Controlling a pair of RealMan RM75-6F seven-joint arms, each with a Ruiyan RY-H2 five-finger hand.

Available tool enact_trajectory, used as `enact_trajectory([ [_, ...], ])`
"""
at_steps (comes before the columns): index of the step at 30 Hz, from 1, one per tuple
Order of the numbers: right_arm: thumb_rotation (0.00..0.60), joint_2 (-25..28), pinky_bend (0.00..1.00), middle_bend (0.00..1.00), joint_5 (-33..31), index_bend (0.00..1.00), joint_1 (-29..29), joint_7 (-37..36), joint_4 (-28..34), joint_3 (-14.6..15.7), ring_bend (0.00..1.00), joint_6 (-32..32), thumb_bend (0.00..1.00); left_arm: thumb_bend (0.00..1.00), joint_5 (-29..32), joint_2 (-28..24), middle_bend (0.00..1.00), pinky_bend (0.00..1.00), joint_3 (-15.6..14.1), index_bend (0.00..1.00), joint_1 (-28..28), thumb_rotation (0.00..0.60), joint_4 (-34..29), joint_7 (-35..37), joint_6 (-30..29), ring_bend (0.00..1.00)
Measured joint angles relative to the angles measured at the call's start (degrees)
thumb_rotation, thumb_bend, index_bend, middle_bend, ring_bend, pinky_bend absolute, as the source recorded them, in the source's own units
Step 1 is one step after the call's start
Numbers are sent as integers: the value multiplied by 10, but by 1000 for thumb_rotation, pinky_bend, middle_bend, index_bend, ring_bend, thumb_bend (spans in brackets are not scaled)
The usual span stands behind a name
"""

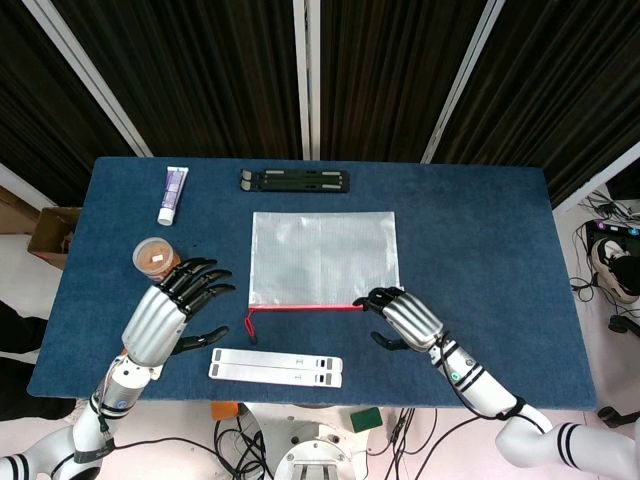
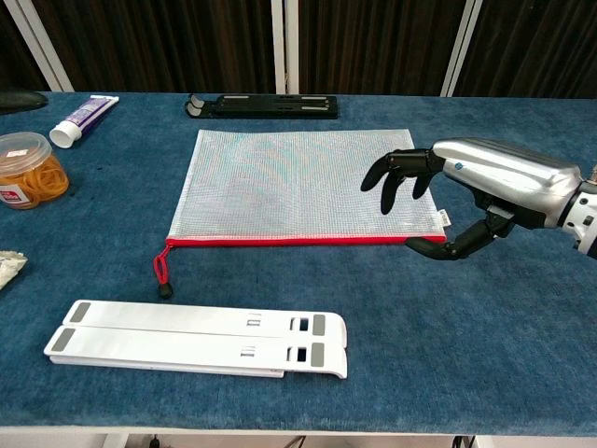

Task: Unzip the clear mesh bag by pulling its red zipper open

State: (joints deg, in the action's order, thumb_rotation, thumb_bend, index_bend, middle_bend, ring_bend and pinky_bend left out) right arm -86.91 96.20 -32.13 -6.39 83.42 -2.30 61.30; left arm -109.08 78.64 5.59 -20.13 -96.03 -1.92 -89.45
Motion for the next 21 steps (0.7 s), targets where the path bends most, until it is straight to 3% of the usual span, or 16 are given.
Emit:
enact_trajectory([
  [7,600,-1,355,383,3,281,-44,26,0,-11,214,-40,328,95,45,-15,266,231,-11,316,26,600,7,-6,-8,198],
  [13,600,-18,347,353,9,309,-119,76,2,-36,206,-112,245,94,102,-35,266,231,-26,316,75,600,1,-20,-27,198],
  [21,600,-116,279,286,5,359,-242,155,-77,-76,117,-207,240,95,150,-48,265,231,-57,320,127,600,10,-9,-40,198],
])
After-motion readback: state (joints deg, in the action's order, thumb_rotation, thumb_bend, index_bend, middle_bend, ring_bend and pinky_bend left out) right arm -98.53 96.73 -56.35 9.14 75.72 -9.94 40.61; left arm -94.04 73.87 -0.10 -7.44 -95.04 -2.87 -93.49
